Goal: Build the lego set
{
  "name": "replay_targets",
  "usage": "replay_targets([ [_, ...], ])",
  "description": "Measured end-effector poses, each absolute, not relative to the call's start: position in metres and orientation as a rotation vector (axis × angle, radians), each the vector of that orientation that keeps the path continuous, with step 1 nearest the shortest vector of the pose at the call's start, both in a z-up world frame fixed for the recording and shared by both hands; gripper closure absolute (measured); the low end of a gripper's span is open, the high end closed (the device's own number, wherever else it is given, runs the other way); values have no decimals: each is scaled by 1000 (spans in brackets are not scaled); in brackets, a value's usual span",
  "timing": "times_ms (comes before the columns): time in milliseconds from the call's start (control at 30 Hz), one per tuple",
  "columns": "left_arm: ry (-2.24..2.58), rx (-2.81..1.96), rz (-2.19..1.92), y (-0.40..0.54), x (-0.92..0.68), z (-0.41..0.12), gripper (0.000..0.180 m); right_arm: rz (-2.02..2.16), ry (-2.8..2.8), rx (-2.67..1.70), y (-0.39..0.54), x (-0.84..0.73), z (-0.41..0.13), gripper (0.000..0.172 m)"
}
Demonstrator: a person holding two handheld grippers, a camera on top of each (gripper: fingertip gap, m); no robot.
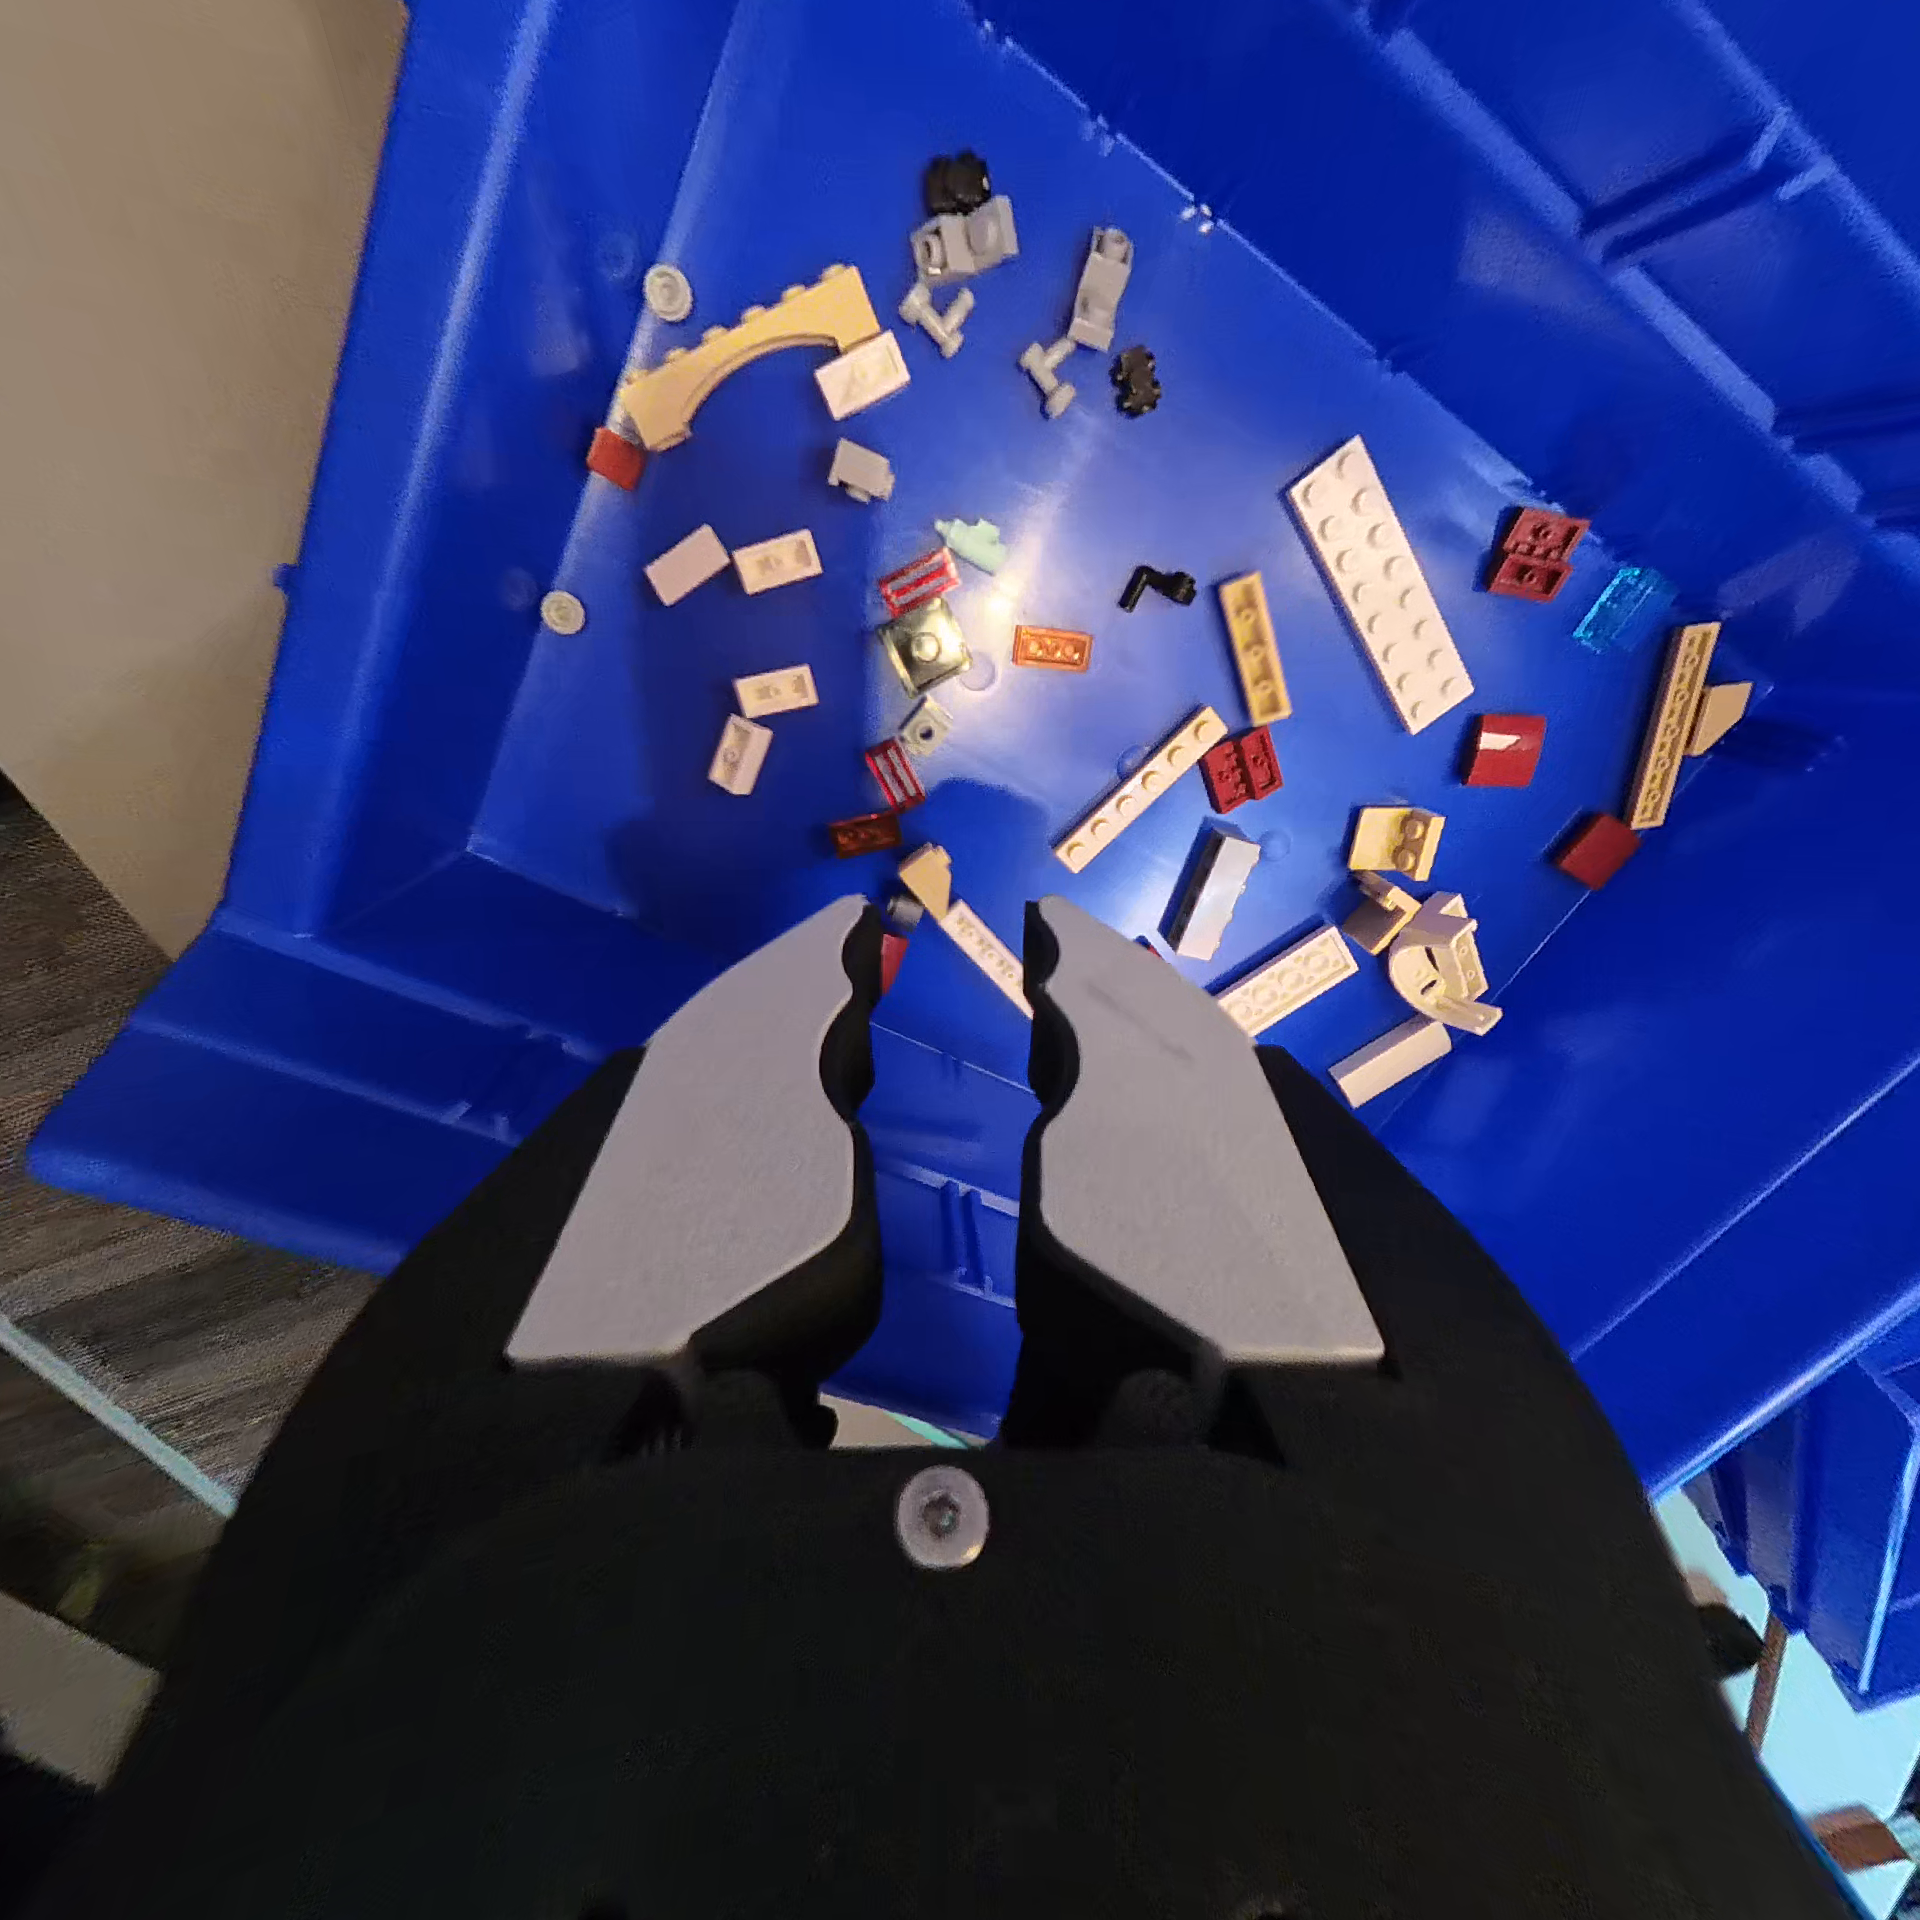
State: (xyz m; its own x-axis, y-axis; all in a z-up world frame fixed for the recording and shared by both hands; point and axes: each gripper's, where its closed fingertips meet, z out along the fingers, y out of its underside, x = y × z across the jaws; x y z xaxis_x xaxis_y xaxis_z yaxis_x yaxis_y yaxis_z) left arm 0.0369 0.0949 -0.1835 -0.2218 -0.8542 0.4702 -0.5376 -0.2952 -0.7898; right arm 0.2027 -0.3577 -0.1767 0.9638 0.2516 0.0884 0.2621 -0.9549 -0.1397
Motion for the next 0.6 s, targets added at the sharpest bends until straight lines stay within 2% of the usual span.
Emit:
replay_targets([
  [600,1595,-1801,-1496,102,42,-187,135,-126,-449,-2673,-348,214,-169,146],
])
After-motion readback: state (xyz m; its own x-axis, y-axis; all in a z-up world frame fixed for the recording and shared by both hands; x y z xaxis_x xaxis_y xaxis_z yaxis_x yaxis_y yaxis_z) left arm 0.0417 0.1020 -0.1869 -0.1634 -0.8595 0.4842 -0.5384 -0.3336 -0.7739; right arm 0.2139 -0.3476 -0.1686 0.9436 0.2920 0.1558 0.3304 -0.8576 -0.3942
